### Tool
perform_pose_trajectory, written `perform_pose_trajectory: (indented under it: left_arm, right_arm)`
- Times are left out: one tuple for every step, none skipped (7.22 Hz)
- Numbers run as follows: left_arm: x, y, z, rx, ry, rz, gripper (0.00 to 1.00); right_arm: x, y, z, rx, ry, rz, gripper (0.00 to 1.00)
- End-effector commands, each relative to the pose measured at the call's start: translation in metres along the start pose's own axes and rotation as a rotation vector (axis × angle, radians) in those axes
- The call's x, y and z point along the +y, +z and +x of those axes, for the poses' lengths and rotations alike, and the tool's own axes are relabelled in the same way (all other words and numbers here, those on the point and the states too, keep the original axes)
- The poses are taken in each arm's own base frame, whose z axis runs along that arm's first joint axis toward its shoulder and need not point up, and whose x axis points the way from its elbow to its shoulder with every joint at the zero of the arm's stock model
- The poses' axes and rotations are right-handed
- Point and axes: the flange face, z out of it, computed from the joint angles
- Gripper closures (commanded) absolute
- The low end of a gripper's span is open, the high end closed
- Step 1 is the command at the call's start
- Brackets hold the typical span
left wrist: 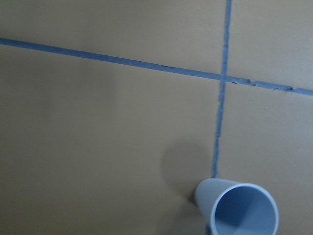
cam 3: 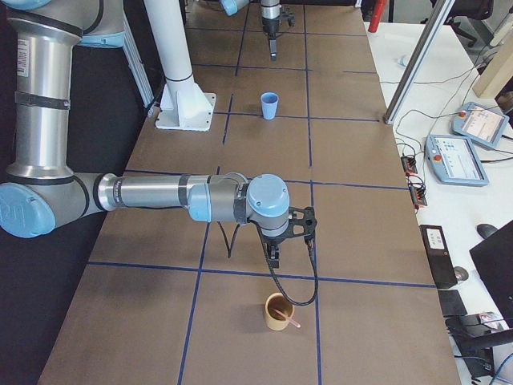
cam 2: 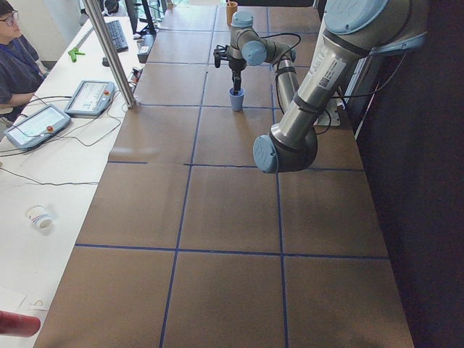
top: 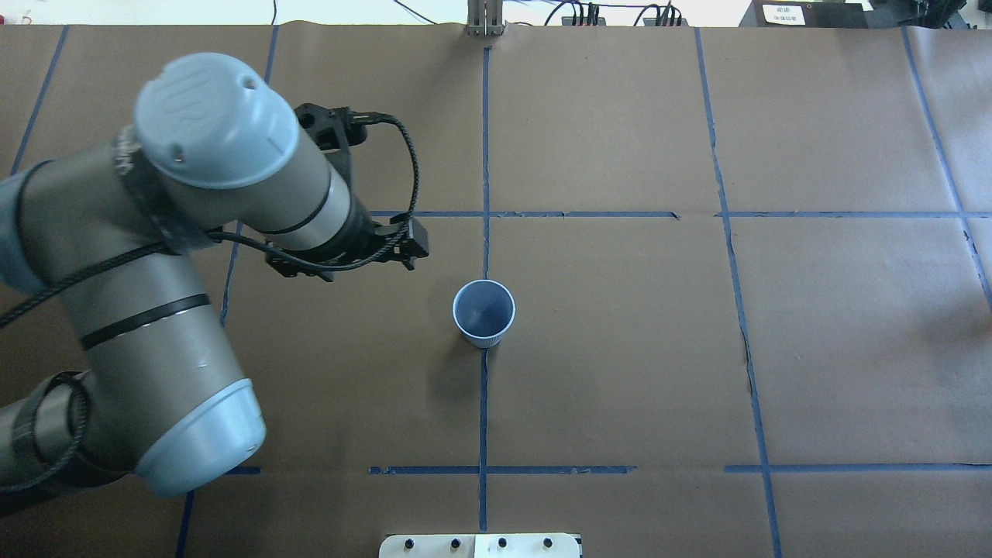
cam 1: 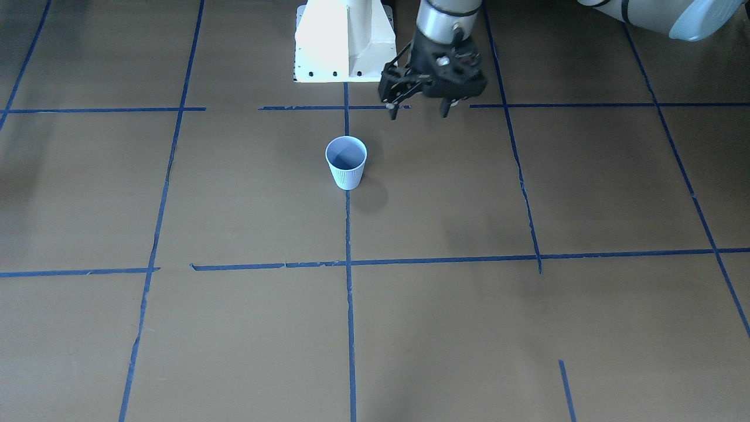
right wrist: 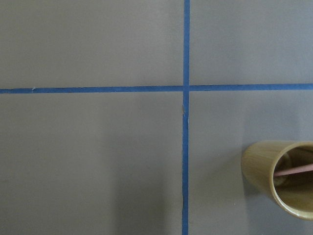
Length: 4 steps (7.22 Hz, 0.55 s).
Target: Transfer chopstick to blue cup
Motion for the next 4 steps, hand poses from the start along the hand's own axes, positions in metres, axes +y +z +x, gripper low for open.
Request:
perform_pose_trajectory:
  left_arm:
    - [-0.011, -0.019, -0.076, -0.069, 0.122, 0.025, 0.00]
    - [-0.025, -0.022, -0.111, -0.097, 0.145, 0.018, 0.00]
    - [-0.043, -0.029, -0.142, -0.123, 0.178, 0.025, 0.00]
    - [-0.061, -0.033, -0.181, -0.169, 0.229, 0.027, 0.00]
  right_arm:
    - [0.024, -0.001, 0.044, -0.011, 0.046, 0.016, 0.00]
    - [0.031, 0.005, 0.086, -0.011, 0.003, 0.029, 0.00]
    - [0.040, 0.017, 0.113, -0.009, -0.015, 0.021, 0.00]
    - [0.038, 0.022, 0.133, 0.005, -0.027, 0.062, 0.00]
